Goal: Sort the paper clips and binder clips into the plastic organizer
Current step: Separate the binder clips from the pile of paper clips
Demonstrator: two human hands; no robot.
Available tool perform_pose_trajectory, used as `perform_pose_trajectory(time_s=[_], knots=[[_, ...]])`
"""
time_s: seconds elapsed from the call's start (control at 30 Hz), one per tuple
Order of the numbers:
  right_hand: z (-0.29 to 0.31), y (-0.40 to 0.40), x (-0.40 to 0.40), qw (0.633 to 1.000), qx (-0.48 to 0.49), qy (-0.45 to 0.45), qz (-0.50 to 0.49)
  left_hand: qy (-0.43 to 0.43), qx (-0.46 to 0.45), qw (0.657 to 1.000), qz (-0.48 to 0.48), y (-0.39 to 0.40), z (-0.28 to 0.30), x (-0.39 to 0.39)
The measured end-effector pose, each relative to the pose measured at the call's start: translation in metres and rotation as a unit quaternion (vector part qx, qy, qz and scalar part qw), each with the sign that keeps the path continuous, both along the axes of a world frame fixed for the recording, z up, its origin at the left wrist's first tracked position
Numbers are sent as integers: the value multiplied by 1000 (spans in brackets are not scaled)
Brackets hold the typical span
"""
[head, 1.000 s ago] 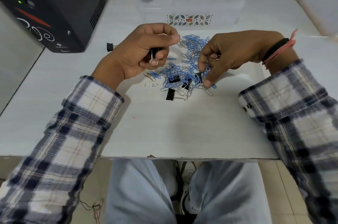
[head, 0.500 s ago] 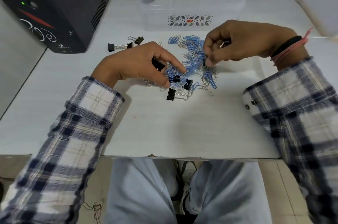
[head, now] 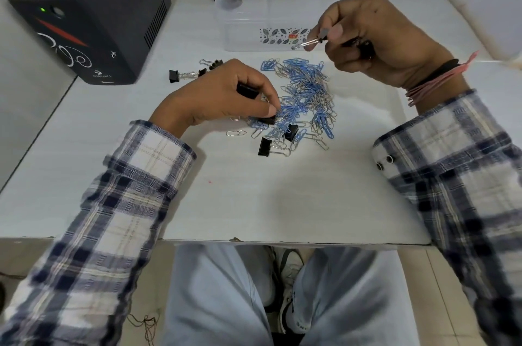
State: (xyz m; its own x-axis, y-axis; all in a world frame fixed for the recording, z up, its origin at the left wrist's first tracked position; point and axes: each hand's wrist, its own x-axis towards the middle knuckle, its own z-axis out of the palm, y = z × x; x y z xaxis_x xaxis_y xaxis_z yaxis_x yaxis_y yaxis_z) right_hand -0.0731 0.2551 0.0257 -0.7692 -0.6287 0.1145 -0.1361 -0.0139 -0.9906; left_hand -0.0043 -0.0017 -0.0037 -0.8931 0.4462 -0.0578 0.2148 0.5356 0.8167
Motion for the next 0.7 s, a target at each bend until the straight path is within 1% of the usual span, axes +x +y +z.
perform_pose_trajectory(time_s=[0.1,0.13,0.23,0.33,0.5,0.7], knots=[[0,-1,-1,998,-40,-51,8,22,13,998,57,-2,1,-1],[0,-1,-1,997,-51,-65,12,36,-9,997,68,-4,1,-2],[-2,-3,0,990,-97,-105,15,65,-128,987,69,-1,1,-1],[-6,-7,-1,983,-127,-130,10,74,-185,978,65,6,-1,1],[-8,-14,-1,972,-163,-168,-12,90,-184,976,67,10,-4,-2],[-9,-20,-1,963,-160,-211,-52,89,-171,978,80,9,-3,-2]])
